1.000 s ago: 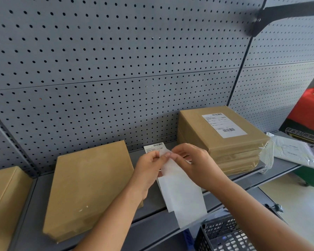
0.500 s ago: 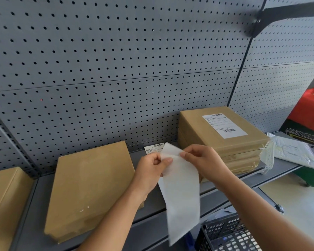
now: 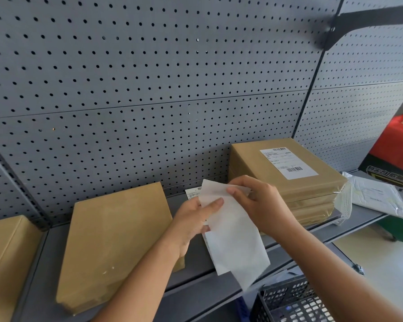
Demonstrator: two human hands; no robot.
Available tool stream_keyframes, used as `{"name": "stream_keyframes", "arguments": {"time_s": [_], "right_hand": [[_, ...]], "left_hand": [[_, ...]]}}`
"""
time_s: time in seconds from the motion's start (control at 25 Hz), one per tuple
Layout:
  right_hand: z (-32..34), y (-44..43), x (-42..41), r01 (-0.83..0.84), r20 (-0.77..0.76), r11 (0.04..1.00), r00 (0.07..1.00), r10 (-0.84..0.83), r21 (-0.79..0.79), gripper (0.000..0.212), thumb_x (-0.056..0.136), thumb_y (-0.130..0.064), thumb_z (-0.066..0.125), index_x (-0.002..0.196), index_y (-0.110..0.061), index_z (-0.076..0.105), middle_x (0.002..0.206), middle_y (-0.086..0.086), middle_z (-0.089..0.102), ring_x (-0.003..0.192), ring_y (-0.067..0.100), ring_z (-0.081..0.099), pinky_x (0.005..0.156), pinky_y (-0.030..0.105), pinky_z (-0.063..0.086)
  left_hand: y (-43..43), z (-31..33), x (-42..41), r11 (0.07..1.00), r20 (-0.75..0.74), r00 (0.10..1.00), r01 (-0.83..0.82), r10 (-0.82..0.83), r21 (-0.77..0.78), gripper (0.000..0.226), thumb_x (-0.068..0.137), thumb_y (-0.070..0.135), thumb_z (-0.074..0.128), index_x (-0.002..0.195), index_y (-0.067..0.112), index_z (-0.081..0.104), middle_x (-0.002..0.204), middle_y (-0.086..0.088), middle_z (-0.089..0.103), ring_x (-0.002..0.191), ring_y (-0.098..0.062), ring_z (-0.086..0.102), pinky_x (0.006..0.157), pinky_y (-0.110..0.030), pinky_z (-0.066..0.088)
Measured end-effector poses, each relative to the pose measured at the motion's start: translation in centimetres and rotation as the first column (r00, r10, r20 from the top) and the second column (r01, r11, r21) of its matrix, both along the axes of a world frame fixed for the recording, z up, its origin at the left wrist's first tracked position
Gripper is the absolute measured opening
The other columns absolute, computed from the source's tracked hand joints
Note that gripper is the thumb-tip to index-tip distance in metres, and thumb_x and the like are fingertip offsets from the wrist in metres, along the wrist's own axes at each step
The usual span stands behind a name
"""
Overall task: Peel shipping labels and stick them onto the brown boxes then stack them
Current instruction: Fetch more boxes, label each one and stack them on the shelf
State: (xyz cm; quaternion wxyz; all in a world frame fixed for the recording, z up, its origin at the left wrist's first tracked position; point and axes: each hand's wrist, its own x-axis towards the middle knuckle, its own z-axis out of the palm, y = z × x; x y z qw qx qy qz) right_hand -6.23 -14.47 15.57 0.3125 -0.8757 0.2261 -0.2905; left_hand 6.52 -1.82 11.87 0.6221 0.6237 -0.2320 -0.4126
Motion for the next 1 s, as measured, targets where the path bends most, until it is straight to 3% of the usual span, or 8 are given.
{"name": "stream_keyframes", "arguments": {"time_s": [0.08,0.2,0.4,0.52,0.64,0.76,0.88,1.0], "right_hand": [[0.0,0.2,-0.1,-0.049,0.012,0.997,0.999,0.048,0.057,0.008,0.095,-0.032,0.065,0.097,-0.026,0.071,0.084,-0.023,0.068,0.068,-0.007,0.058,0.060,0.008,0.042],[-0.2,-0.3,-0.5,-0.098,0.030,0.973,0.995,0.094,0.211,0.019,0.090,-0.038,0.069,0.106,-0.028,0.069,0.097,-0.018,0.071,0.092,-0.004,0.065,0.078,0.013,0.050],[-1.0,-1.6,-1.3,-0.207,-0.044,0.911,0.970,0.238,0.356,0.066,0.070,-0.049,0.080,0.130,-0.032,0.060,0.124,-0.014,0.064,0.112,0.001,0.063,0.097,0.021,0.051],[-1.5,-1.8,-1.2,-0.214,-0.111,0.932,0.961,0.255,0.294,0.064,0.074,-0.045,0.081,0.133,-0.036,0.058,0.125,-0.021,0.061,0.111,0.003,0.061,0.095,0.022,0.051],[-2.0,-1.8,-0.7,-0.168,-0.079,0.967,0.979,0.186,0.191,0.036,0.088,-0.031,0.074,0.124,-0.032,0.066,0.117,-0.019,0.065,0.105,0.003,0.062,0.091,0.021,0.050],[-1.9,-1.7,-0.2,-0.071,-0.052,0.961,0.995,0.088,0.267,0.016,0.094,-0.035,0.065,0.106,-0.027,0.074,0.102,-0.014,0.070,0.085,0.004,0.066,0.075,0.023,0.052],[-1.3,-1.9,0.2,-0.009,-0.023,0.960,1.000,0.016,0.282,0.016,0.097,-0.035,0.061,0.095,-0.026,0.074,0.081,-0.010,0.073,0.069,0.003,0.064,0.062,0.018,0.046],[-0.5,-2.0,0.5,0.025,0.071,0.963,0.996,-0.046,0.269,0.016,0.099,-0.030,0.058,0.097,-0.031,0.074,0.067,-0.020,0.068,0.056,0.000,0.058,0.053,0.013,0.042]], "left_hand": [[-0.4,0.1,0.1,0.996,0.040,0.995,-0.090,0.090,-0.004,0.023,0.094,0.033,0.072,0.109,0.016,0.075,0.102,-0.001,0.081,0.098,-0.025,0.076,0.095,-0.047,0.058],[-0.7,-0.1,0.0,0.993,-0.002,0.994,-0.113,0.113,-0.030,0.020,0.095,0.026,0.071,0.111,0.015,0.075,0.104,-0.004,0.081,0.100,-0.026,0.076,0.096,-0.048,0.058],[-0.6,-0.2,0.3,0.994,-0.015,0.996,-0.089,0.088,-0.059,0.020,0.094,0.014,0.069,0.112,0.014,0.078,0.107,-0.005,0.081,0.103,-0.029,0.075,0.092,-0.041,0.059],[-0.5,-0.1,0.3,0.995,0.006,0.996,-0.092,0.092,-0.045,0.021,0.094,0.015,0.066,0.110,0.020,0.079,0.108,0.000,0.081,0.099,-0.019,0.076,0.093,-0.041,0.058],[-0.6,-0.5,0.4,0.994,0.009,0.995,-0.102,0.102,-0.044,0.018,0.091,0.016,0.071,0.107,0.019,0.080,0.107,-0.005,0.080,0.105,-0.027,0.074,0.096,-0.046,0.056],[-0.6,-0.7,0.3,0.992,0.022,0.993,-0.113,0.114,-0.047,0.017,0.094,0.019,0.071,0.107,0.010,0.076,0.105,-0.009,0.080,0.101,-0.031,0.075,0.093,-0.048,0.057],[-0.3,-1.1,0.1,0.997,0.136,0.988,-0.063,0.068,-0.044,0.012,0.097,0.017,0.069,0.106,0.016,0.075,0.100,0.000,0.081,0.087,-0.013,0.077,0.071,-0.027,0.060],[0.0,-1.5,-0.2,1.000,0.165,0.986,0.012,-0.013,0.010,0.019,0.097,0.009,0.066,0.112,0.018,0.071,0.101,0.004,0.080,0.084,-0.004,0.076,0.069,-0.018,0.059]]}}
